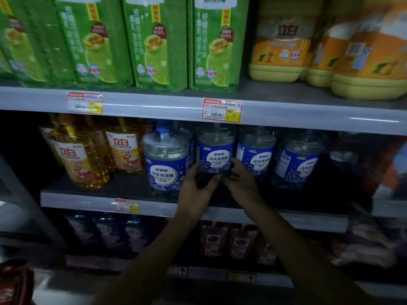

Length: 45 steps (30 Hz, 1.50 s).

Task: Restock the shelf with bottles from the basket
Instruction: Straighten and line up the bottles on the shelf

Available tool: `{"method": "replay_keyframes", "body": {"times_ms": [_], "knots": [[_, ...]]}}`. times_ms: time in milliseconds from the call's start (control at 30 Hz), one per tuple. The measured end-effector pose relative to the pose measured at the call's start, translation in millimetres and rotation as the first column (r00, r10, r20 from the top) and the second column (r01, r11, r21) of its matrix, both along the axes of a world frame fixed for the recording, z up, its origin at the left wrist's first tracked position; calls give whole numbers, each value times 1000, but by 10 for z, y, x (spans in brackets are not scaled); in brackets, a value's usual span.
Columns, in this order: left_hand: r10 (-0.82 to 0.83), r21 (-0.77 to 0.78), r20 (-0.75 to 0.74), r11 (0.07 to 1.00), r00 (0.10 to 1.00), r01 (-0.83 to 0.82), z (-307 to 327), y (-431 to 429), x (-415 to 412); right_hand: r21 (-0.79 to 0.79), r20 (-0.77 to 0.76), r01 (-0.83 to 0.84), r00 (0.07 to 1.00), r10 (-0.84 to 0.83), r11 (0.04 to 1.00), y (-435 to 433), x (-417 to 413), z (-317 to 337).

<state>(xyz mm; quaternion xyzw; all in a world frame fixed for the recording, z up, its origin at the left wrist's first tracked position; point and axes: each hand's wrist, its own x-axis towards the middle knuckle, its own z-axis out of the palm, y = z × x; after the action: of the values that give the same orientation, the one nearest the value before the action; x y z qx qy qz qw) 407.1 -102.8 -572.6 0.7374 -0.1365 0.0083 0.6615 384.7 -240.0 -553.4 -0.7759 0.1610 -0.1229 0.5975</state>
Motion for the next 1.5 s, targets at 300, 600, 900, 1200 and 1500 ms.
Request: {"method": "replay_keyframes", "body": {"times_ms": [300, 600, 900, 1200, 1500], "knots": [[7, -143, -54, 990, 999, -15, -65, -269, 213, 85, -19, -61, 998, 63, 995, -46, 183, -136], [-8, -211, -99, 977, 995, -13, -100, -325, 336, 136, -30, -42, 998, 46, 990, -101, 391, -221], [-1, -255, -123, 966, 992, -31, -117, -408, 252, 137, -10, -26, 1000, 28, 990, -133, 394, -133], [-15, -165, -102, 986, 995, -2, -103, -347, -84, 191, 33, -71, 997, 66, 979, -162, 282, -101], [153, 206, 114, 963, 982, -174, -203, -202, 105, 154, -58, -87, 994, 97, 984, -247, 73, -63]]}}
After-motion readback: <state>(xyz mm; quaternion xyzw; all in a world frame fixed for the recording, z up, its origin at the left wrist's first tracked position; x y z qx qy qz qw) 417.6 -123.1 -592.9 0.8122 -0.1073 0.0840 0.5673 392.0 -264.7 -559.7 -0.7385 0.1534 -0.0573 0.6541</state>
